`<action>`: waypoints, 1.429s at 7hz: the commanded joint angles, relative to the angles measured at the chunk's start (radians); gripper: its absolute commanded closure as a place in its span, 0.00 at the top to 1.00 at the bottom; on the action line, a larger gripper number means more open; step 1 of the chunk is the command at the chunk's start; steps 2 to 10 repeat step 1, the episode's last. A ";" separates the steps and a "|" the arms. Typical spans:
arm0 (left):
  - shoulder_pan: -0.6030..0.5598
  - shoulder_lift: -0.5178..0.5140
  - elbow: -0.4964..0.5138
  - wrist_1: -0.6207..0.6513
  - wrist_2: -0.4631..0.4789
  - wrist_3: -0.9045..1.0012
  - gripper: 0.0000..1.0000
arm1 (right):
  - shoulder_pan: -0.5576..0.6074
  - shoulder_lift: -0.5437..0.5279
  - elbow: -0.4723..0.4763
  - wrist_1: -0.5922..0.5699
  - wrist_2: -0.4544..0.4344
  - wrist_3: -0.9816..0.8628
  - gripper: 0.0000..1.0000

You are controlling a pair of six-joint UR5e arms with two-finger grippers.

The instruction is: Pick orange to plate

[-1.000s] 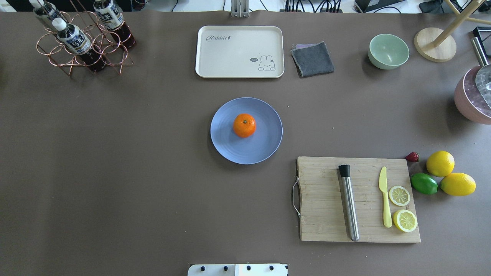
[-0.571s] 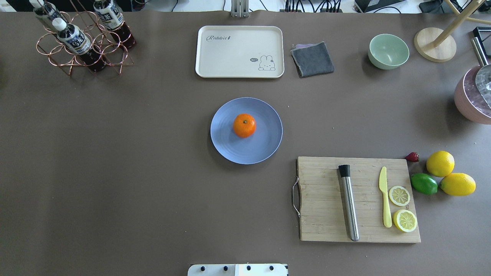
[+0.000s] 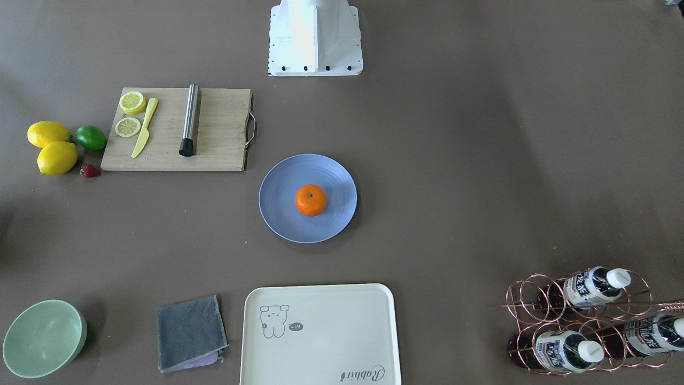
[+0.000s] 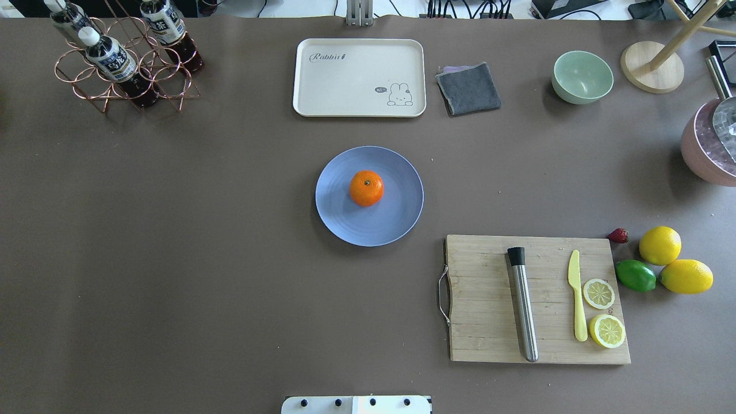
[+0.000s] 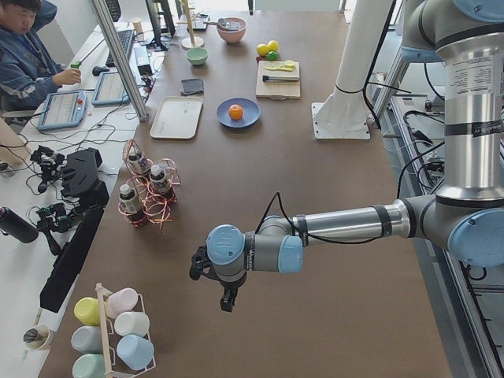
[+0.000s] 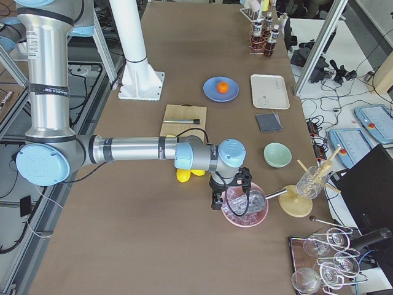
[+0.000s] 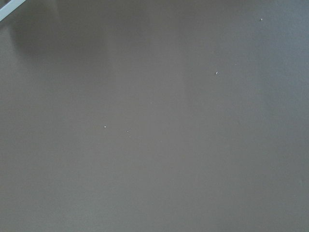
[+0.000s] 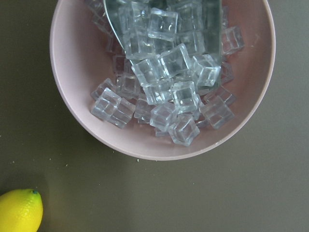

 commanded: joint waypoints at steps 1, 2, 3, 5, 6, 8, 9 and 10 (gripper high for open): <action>-0.001 0.000 0.000 -0.001 -0.002 0.001 0.99 | 0.000 -0.004 -0.001 0.000 -0.001 0.001 1.00; -0.001 0.000 0.000 -0.001 -0.002 0.001 0.99 | 0.000 -0.004 -0.001 0.000 -0.001 0.001 1.00; -0.001 0.000 0.000 -0.001 -0.002 0.001 0.99 | 0.000 -0.004 -0.001 0.000 -0.001 0.001 1.00; -0.001 0.000 0.000 -0.001 -0.002 0.001 0.99 | 0.000 -0.004 -0.001 0.000 -0.001 0.001 1.00; -0.001 0.000 0.000 -0.001 -0.002 0.001 0.99 | 0.000 -0.004 -0.001 0.000 -0.001 0.001 1.00; -0.001 0.000 0.000 -0.001 -0.002 0.001 0.99 | 0.000 -0.004 -0.001 0.000 -0.001 0.001 1.00; -0.001 0.000 0.000 -0.001 -0.002 0.001 0.99 | 0.000 -0.004 -0.001 0.000 -0.001 0.001 1.00; -0.001 0.000 0.000 -0.001 -0.002 0.001 0.99 | 0.000 -0.004 -0.001 0.000 -0.001 0.001 1.00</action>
